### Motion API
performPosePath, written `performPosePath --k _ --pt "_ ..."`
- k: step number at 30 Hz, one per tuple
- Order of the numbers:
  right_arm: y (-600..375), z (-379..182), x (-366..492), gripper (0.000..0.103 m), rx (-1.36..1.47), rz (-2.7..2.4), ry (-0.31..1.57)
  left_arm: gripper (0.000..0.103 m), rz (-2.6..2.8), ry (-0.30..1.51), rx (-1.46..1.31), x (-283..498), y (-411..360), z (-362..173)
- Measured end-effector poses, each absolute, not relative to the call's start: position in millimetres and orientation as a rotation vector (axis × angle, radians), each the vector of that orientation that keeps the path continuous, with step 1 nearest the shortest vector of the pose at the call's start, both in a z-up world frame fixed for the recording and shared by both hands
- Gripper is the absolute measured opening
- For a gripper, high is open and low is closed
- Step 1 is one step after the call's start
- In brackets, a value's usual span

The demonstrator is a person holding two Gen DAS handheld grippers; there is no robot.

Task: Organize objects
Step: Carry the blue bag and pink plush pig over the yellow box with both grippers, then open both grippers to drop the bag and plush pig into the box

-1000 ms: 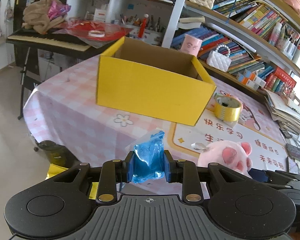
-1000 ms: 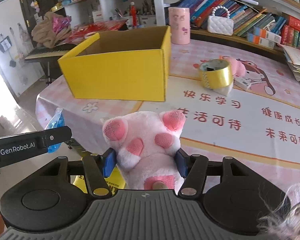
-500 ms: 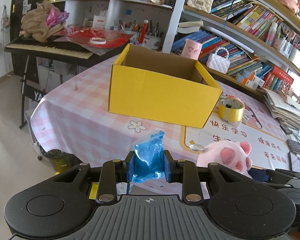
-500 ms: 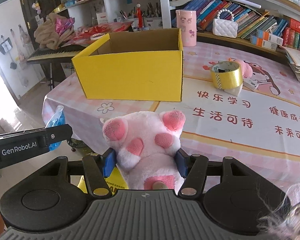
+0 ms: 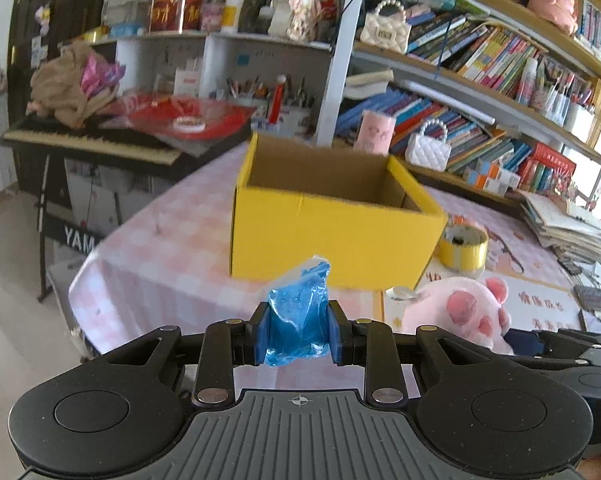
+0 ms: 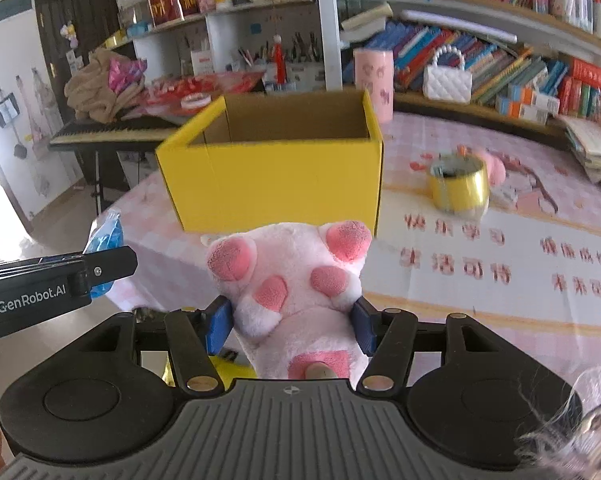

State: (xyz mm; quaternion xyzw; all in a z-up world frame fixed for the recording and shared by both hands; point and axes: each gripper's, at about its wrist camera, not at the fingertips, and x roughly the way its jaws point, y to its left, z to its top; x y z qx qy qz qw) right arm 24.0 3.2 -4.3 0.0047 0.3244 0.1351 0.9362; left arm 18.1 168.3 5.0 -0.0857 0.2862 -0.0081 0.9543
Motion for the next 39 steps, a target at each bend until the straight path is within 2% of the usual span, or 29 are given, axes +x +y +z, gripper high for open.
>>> performPosePath --k 10,15,28,39 --pt "4 43 89 0.057 0.005 0.267 0.492 0.027 0.0 0.436 -0.153 80 171 45" --pt "3 52 140 0.057 -0.001 0.267 0.464 0.027 0.021 0.408 -0.14 120 167 56" --pt "12 19 253 0.057 -0.104 0.338 0.579 0.027 0.052 0.594 -0.071 205 135 6" --pt "37 -9 286 0.058 -0.196 0.461 0.705 0.028 0.091 0.675 -0.017 224 131 -20"
